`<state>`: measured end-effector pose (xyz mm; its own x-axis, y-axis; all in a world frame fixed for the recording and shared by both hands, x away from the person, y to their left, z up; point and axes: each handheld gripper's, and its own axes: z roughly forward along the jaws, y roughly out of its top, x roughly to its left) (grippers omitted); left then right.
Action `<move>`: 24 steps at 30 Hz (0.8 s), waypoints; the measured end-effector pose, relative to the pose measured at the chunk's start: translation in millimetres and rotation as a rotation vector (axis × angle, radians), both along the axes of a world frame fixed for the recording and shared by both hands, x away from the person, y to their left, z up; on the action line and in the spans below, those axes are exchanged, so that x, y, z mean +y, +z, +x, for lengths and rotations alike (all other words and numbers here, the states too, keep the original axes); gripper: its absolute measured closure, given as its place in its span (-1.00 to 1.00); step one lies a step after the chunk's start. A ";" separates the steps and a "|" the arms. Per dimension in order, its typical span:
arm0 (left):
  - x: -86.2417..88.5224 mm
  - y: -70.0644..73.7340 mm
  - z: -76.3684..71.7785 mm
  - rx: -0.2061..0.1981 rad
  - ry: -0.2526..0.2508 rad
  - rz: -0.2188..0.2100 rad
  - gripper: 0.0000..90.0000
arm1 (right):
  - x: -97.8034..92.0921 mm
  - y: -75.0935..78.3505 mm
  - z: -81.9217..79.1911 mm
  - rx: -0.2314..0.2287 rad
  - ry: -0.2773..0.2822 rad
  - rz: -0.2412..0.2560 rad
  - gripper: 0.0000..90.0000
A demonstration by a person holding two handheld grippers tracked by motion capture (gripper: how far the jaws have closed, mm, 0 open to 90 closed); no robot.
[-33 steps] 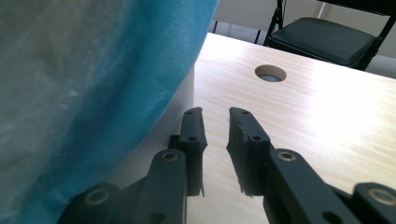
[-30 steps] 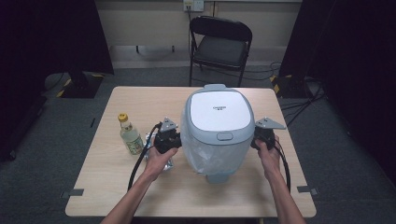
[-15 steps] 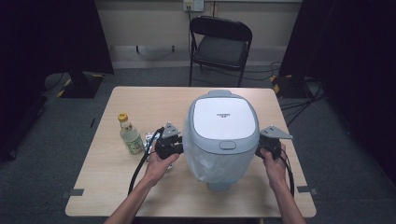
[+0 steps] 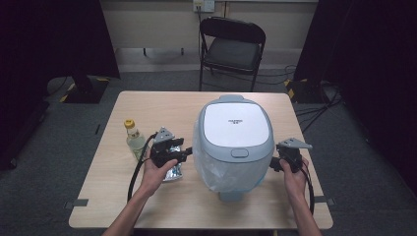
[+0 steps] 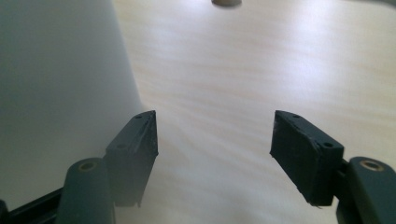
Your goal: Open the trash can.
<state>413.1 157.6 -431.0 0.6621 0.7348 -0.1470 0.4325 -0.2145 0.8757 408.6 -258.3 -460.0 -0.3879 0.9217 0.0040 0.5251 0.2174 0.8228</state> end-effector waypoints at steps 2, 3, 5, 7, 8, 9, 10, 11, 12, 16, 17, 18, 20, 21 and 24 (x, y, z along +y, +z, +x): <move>2.1 2.4 -1.6 0.001 0.000 -0.005 -0.15 | -5.8 -6.1 -2.9 0.047 0.006 0.021 -0.33; 5.0 5.0 -2.1 0.002 -0.012 -0.007 -0.15 | -6.3 -8.2 -3.9 0.061 0.011 0.018 -0.33; 10.8 13.2 -4.0 -0.011 -0.020 -0.036 -0.16 | -2.9 -14.1 -9.7 0.098 0.037 -0.024 -0.38; 15.1 17.3 -4.7 -0.016 -0.016 -0.051 -0.18 | -0.8 -15.5 -12.2 0.112 0.046 -0.046 -0.41; 18.5 20.4 -5.0 -0.019 -0.022 -0.070 -0.19 | 1.2 -17.7 -15.1 0.124 0.062 -0.067 -0.44; 21.9 23.2 -5.7 -0.023 -0.022 -0.087 -0.21 | 2.0 -19.8 -17.3 0.128 0.067 -0.070 -0.45; 24.0 24.9 -6.3 -0.029 -0.024 -0.109 -0.21 | 2.5 -22.0 -19.2 0.129 0.070 -0.071 -0.46; 26.8 26.9 -6.9 -0.028 -0.036 -0.147 -0.24 | 2.6 -23.5 -20.2 0.133 0.073 -0.073 -0.53; 29.9 29.8 -7.2 -0.026 -0.060 -0.178 -0.28 | 3.0 -26.9 -21.5 0.146 0.066 -0.057 -0.64; 33.7 40.4 -12.1 -0.058 -0.060 -0.166 -0.34 | 5.5 -30.8 -21.0 0.159 0.062 -0.059 -0.64; 34.5 42.5 -13.1 -0.063 -0.071 -0.165 -0.34 | 5.5 -30.8 -21.0 0.159 0.062 -0.059 -0.64; 34.9 46.1 -15.9 -0.072 -0.068 -0.169 -0.36 | 6.1 -31.8 -21.1 0.163 0.061 -0.064 -0.64; 37.1 53.9 -19.8 -0.083 -0.083 -0.173 -0.41 | 6.0 -35.7 -24.3 0.153 0.062 -0.090 -0.65; 37.1 53.9 -19.8 -0.083 -0.083 -0.173 -0.43 | 6.0 -35.7 -24.3 0.153 0.062 -0.090 -0.65; 38.3 66.6 -26.5 -0.104 -0.099 -0.199 -0.50 | 3.9 -37.8 -28.4 0.133 0.051 -0.088 -0.66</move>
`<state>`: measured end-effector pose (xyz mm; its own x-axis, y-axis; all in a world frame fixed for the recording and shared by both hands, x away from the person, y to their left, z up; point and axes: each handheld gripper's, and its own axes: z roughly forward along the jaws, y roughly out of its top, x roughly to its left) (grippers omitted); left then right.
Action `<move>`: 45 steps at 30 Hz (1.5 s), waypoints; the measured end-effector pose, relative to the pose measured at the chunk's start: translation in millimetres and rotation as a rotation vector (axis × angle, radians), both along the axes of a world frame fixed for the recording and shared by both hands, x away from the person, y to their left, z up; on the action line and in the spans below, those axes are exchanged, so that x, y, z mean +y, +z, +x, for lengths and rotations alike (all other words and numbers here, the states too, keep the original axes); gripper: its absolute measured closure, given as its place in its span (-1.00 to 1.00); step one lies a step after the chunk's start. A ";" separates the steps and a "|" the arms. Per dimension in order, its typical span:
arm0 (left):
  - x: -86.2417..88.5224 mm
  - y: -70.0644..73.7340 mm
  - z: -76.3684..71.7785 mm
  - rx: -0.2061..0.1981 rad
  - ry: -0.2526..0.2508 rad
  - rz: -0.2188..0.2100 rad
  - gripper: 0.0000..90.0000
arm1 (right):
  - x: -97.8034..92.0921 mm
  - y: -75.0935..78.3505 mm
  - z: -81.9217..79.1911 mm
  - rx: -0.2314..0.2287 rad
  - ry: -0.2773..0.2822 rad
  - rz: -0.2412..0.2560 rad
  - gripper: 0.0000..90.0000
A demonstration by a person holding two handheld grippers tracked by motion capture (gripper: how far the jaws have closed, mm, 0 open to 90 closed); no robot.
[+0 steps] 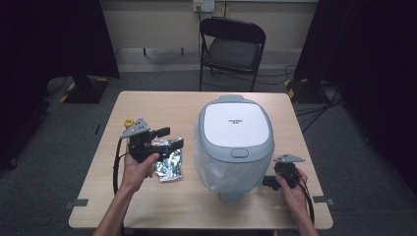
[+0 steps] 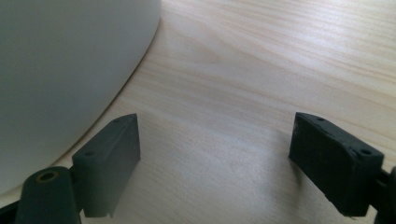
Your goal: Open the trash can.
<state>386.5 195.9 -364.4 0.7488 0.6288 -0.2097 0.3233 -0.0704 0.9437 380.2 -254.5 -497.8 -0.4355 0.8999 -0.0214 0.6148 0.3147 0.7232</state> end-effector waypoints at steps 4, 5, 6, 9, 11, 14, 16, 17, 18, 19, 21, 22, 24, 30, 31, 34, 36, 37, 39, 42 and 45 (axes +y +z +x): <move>3.0 10.1 -5.2 -0.050 -0.013 0.007 -0.54 | -0.4 -2.4 -3.1 -0.024 -0.009 0.011 -0.67; 4.6 12.8 -7.3 -0.070 -0.010 0.006 -0.57 | -0.2 -2.5 -3.7 -0.025 -0.014 0.010 -0.67; 7.9 17.5 -9.2 -0.079 -0.010 0.001 -0.45 | 0.0 -2.5 -4.0 -0.025 -0.017 0.011 -0.67; 9.9 21.6 -11.4 -0.087 -0.037 -0.011 -0.25 | 0.0 -2.5 -4.0 -0.024 -0.017 0.011 -0.67; 9.2 26.4 -14.6 -0.097 -0.053 -0.007 -0.01 | -0.2 -2.6 -3.8 -0.026 -0.017 0.010 -0.67; 4.6 37.8 -20.4 -0.108 -0.078 -0.020 0.30 | -0.1 -2.5 -3.9 -0.024 -0.017 0.012 -0.67; 3.7 40.7 -21.9 -0.110 -0.087 -0.038 0.40 | -0.1 -2.5 -3.8 -0.023 -0.016 0.012 -0.67; 2.9 44.5 -23.7 -0.117 -0.099 -0.055 0.51 | -0.2 -2.5 -3.7 -0.024 -0.016 0.011 -0.67; 1.7 47.5 -25.3 -0.123 -0.103 -0.068 0.60 | -0.2 -2.5 -3.6 -0.024 -0.016 0.011 -0.68; 1.3 50.4 -26.3 -0.127 -0.112 -0.076 0.73 | -0.2 -2.5 -3.5 -0.023 -0.016 0.011 -0.68; -1.7 56.2 -28.4 -0.136 -0.140 -0.090 0.86 | -0.2 -2.4 -3.5 -0.023 -0.015 0.011 -0.68; -3.3 57.8 -28.8 -0.138 -0.140 -0.085 0.92 | -0.1 -2.4 -3.4 -0.022 -0.015 0.011 -0.68; -5.0 58.8 -28.4 -0.137 -0.152 -0.087 1.00 | -0.1 -2.4 -3.3 -0.022 -0.015 0.011 -0.68; -21.6 67.0 -30.4 -0.152 -0.176 -0.074 1.00 | 0.0 -2.4 -3.0 -0.021 -0.015 0.011 -0.69; -24.1 68.2 -30.7 -0.155 -0.178 -0.074 1.00 | 0.0 -2.4 -3.0 -0.021 -0.015 0.011 -0.69; -36.6 73.9 -33.1 -0.163 -0.212 -0.068 1.00 | -0.1 -2.4 -3.0 -0.021 -0.014 0.011 -0.69; -44.9 76.8 -35.3 -0.169 -0.242 -0.054 1.00 | -0.1 -2.4 -3.0 -0.021 -0.014 0.011 -0.69; -49.3 78.1 -36.8 -0.172 -0.252 -0.049 1.00 | -0.1 -2.4 -3.0 -0.021 -0.014 0.011 -0.69; -57.9 80.0 -39.6 -0.175 -0.279 -0.045 1.00 | -0.1 -2.4 -2.9 -0.021 -0.014 0.011 -0.69; -66.8 82.0 -41.4 -0.170 -0.326 -0.062 1.00 | 0.0 -2.4 -3.0 -0.017 -0.014 0.012 -0.69; -76.4 82.4 -43.2 -0.164 -0.356 -0.052 1.00 | -0.1 -2.4 -2.9 -0.017 -0.012 0.012 -0.69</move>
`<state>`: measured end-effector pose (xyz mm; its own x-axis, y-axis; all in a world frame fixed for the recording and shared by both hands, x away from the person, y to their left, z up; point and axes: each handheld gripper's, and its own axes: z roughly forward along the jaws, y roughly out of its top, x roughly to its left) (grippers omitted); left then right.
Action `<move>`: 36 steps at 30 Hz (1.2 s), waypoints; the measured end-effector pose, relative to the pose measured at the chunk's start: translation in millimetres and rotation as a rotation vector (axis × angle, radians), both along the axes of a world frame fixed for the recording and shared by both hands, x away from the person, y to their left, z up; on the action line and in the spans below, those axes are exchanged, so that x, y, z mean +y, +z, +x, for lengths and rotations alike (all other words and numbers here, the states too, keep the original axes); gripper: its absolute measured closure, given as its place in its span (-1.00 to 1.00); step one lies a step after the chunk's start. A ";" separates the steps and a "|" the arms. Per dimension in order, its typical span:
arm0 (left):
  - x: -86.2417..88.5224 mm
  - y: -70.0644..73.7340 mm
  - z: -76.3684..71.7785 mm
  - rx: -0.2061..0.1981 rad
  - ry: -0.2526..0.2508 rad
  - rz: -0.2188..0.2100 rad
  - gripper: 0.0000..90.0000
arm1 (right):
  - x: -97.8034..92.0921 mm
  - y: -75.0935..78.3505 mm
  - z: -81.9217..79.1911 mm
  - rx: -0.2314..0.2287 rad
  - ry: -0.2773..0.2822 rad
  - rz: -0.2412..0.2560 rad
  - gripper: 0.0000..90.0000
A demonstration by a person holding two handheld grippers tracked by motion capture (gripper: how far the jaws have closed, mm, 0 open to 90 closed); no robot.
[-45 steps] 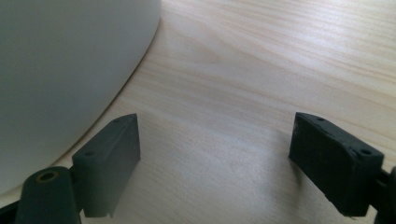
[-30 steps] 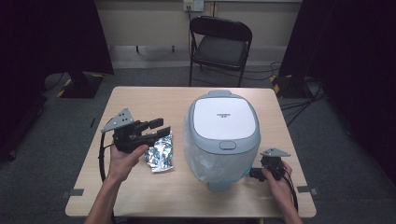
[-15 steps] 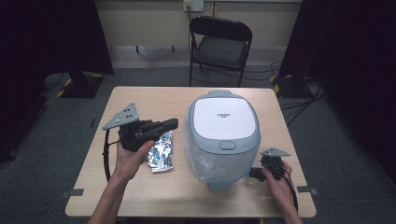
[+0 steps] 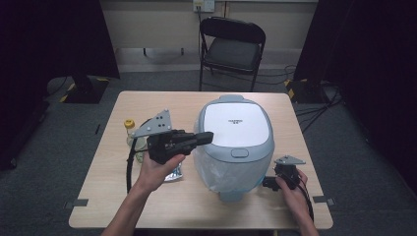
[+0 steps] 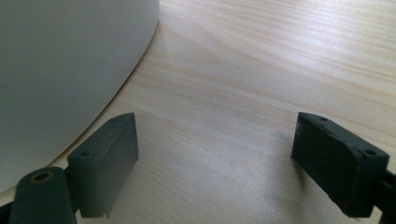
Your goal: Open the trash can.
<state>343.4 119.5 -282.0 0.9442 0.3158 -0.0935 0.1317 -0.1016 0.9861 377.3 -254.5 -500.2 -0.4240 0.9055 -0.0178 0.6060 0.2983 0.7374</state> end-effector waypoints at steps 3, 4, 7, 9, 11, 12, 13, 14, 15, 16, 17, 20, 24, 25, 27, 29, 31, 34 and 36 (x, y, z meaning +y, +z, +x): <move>-16.9 -1.9 -1.5 0.015 -0.043 0.019 1.00 | -0.1 -0.1 0.2 -0.002 0.003 0.000 -0.70; -20.4 -2.3 -1.5 0.020 -0.052 0.026 1.00 | -0.1 -0.1 0.3 -0.001 0.003 -0.001 -0.70; -32.9 -5.4 0.0 0.036 -0.078 0.029 1.00 | -0.2 -0.1 0.5 -0.003 0.004 -0.001 -0.70; -40.0 -7.1 0.4 0.045 -0.093 0.031 1.00 | -0.2 -0.1 0.5 -0.002 0.004 -0.001 -0.70; -49.1 -8.9 1.0 0.054 -0.100 0.046 1.00 | -0.2 -0.1 0.6 -0.002 0.004 -0.001 -0.70; -49.1 -8.9 1.0 0.054 -0.100 0.046 1.00 | -0.2 -0.1 0.6 -0.002 0.004 -0.001 -0.70; -52.5 -9.8 1.4 0.055 -0.102 0.056 1.00 | -0.2 -0.1 0.6 -0.002 0.004 -0.001 -0.70; -55.1 -10.6 1.4 0.053 -0.098 0.064 1.00 | -0.2 -0.1 0.6 -0.002 0.004 -0.001 -0.70; -56.5 -11.0 2.1 0.048 -0.099 0.077 1.00 | -0.2 -0.1 0.6 -0.002 0.004 -0.001 -0.70; -58.0 -11.6 2.0 0.049 -0.099 0.080 1.00 | -0.2 -0.1 0.6 -0.002 0.004 -0.001 -0.70; -58.6 -11.8 2.2 0.045 -0.100 0.087 1.00 | -0.2 -0.1 0.6 -0.002 0.004 -0.001 -0.70; -60.3 -12.7 1.4 0.032 -0.090 0.107 1.00 | -0.2 -0.1 0.6 -0.002 0.004 -0.001 -0.70; -63.1 -14.8 -0.7 0.019 -0.085 0.131 1.00 | -0.3 -0.1 0.7 -0.002 0.005 -0.001 -0.70; -63.1 -15.0 -0.5 0.018 -0.087 0.134 1.00 | -0.3 -0.1 0.7 -0.002 0.005 -0.001 -0.70; -64.1 -14.9 -1.4 0.010 -0.078 0.133 1.00 | -0.3 -0.1 0.7 -0.002 0.005 -0.001 -0.70; -64.6 -14.2 -2.7 0.010 -0.065 0.138 1.00 | -0.3 -0.1 0.7 -0.002 0.005 -0.001 -0.70; -65.2 -11.9 -3.7 0.005 -0.048 0.161 1.00 | -0.3 -0.1 0.7 -0.002 0.005 -0.001 -0.70; -65.1 -12.1 -3.4 0.002 -0.051 0.161 1.00 | -0.3 -0.1 0.7 -0.002 0.005 -0.001 -0.70; -65.1 -12.2 -3.6 0.000 -0.053 0.164 1.00 | -0.3 -0.1 0.7 -0.002 0.005 -0.001 -0.70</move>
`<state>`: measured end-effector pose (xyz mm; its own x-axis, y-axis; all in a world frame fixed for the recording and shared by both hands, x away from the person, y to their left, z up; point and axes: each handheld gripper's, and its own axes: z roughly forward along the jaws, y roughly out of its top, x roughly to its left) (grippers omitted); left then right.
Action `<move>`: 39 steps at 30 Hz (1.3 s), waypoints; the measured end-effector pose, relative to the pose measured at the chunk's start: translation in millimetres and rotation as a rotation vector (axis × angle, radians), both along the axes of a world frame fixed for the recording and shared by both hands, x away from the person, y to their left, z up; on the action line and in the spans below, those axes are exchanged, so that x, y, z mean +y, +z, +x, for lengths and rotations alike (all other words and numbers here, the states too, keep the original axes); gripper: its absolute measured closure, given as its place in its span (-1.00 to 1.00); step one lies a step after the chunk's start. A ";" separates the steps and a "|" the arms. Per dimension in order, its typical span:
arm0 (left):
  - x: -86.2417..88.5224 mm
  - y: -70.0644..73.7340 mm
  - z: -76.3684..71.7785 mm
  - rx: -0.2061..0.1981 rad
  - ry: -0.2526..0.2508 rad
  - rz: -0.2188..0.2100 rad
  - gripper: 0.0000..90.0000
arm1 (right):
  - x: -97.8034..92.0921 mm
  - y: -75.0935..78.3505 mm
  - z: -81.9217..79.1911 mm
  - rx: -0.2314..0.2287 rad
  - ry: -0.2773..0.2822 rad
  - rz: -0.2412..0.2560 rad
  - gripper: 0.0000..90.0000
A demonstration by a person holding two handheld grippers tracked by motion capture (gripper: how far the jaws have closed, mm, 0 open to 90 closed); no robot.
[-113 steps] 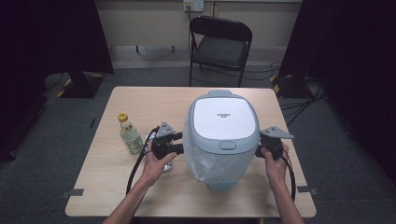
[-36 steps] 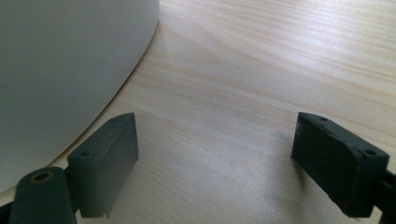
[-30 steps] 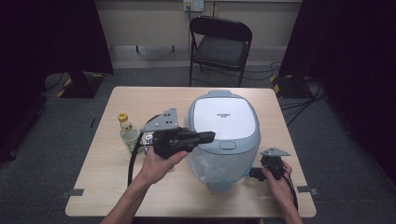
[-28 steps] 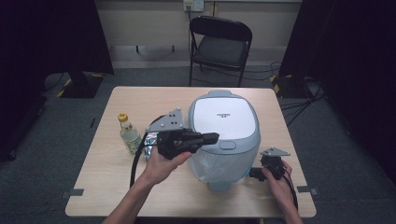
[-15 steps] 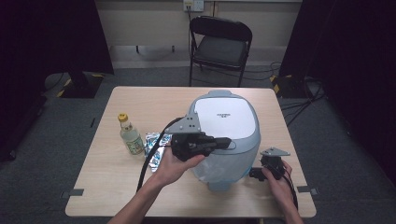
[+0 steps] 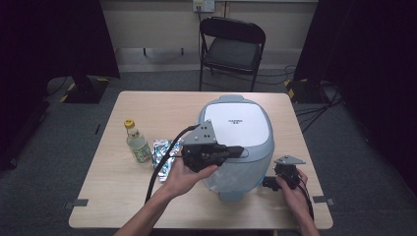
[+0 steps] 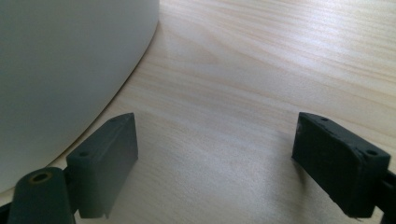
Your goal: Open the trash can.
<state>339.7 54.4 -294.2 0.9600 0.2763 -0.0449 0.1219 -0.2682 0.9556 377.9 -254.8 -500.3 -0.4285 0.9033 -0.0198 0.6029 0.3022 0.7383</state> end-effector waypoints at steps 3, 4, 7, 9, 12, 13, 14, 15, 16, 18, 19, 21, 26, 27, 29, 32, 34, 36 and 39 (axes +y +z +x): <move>0.1 -0.7 -0.1 0.007 0.001 -0.004 1.00 | 0.0 0.0 0.0 0.000 0.000 0.000 -0.70; 0.2 -0.9 -0.1 0.003 -0.001 -0.003 1.00 | 0.0 0.0 0.0 0.000 0.000 0.000 -0.70; -0.1 -0.4 -0.4 0.004 0.000 0.007 1.00 | 0.0 0.0 0.0 0.000 0.000 0.000 -0.70; -0.6 -0.4 -0.7 0.005 0.001 0.006 1.00 | 0.0 0.0 0.0 0.000 0.000 0.000 -0.70; -1.1 1.7 -1.0 0.007 0.008 0.022 1.00 | 0.0 0.0 0.0 0.000 0.000 0.000 -0.70; -1.2 1.9 -0.2 0.010 0.009 0.022 1.00 | 0.0 0.0 0.0 0.000 0.000 0.000 -0.70; -0.7 1.6 0.7 0.014 0.008 0.014 1.00 | 0.0 0.0 0.1 0.000 0.000 0.000 -0.70; 0.1 1.3 1.5 0.022 0.010 0.007 1.00 | -0.1 0.0 0.1 0.000 0.000 0.000 -0.70; 0.9 0.8 2.2 0.024 0.007 0.001 1.00 | 0.0 0.0 -0.1 -0.001 0.000 0.000 -0.70; 1.9 0.7 2.2 0.023 0.009 0.000 1.00 | 0.0 0.0 0.0 0.000 0.000 0.000 -0.70; 2.1 0.5 2.3 0.024 0.010 -0.002 1.00 | 0.1 0.0 0.0 0.001 -0.001 0.000 -0.70; 3.4 0.2 2.8 0.025 0.006 -0.006 1.00 | 0.0 0.0 0.0 0.000 0.000 0.000 -0.70; 11.9 -2.5 5.8 0.032 0.027 -0.049 0.62 | 0.0 0.0 0.0 0.000 0.000 0.000 -0.70; 13.7 -2.9 6.5 0.034 0.030 -0.055 0.63 | 0.0 0.0 0.0 0.000 0.000 0.000 -0.70; 19.5 -3.5 8.5 0.031 0.043 -0.055 0.58 | -0.1 0.0 0.1 0.000 0.000 0.000 -0.70; 31.2 -3.4 10.9 0.046 0.051 -0.101 0.40 | 0.0 0.0 0.0 0.000 0.000 0.000 -0.70; 37.2 -3.1 11.4 0.048 0.078 -0.108 0.33 | 0.0 0.0 0.0 0.000 0.000 0.000 -0.70; 46.5 -3.4 11.8 0.051 0.098 -0.115 0.26 | 0.0 0.0 0.0 0.000 0.000 0.000 -0.70; 61.6 -6.4 13.4 0.053 0.136 -0.123 0.13 | 0.0 0.0 0.0 0.000 0.000 0.000 -0.70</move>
